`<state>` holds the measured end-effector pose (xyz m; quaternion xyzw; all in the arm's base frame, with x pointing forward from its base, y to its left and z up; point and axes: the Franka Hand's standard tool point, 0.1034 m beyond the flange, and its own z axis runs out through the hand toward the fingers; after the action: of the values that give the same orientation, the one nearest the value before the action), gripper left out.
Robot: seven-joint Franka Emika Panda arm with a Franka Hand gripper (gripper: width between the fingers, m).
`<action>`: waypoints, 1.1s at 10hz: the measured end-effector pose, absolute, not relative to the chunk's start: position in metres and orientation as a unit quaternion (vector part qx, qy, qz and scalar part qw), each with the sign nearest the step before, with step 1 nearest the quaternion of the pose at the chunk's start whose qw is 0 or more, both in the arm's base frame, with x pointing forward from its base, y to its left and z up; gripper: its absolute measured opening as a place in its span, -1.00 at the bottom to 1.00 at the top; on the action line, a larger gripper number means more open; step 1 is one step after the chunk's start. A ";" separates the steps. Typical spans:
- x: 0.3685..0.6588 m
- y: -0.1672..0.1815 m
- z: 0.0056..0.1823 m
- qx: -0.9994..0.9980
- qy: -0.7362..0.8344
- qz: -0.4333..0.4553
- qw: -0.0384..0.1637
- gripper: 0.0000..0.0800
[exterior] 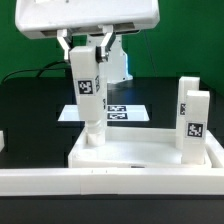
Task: Assemble desk
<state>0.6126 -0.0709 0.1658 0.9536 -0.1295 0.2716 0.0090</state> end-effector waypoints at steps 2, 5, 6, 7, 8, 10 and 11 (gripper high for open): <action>0.615 -0.072 0.154 0.950 -0.127 0.283 0.025 -0.28; 0.613 -0.068 0.146 0.952 -0.127 0.276 0.023 -0.28; 0.611 -0.066 0.144 0.953 -0.127 0.274 0.023 -0.28; 0.609 -0.064 0.141 0.954 -0.126 0.272 0.023 -0.28; 0.607 -0.063 0.138 0.955 -0.126 0.269 0.023 -0.28; 0.606 -0.063 0.131 0.956 -0.125 0.264 0.024 -0.28; 0.607 -0.061 0.128 0.956 -0.126 0.263 0.025 -0.28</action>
Offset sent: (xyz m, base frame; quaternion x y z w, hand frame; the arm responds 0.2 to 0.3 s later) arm 0.0027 0.0084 -0.0110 0.0020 0.0011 0.0165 0.9999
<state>0.6067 -0.0609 0.1280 0.9562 -0.1255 0.2634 0.0248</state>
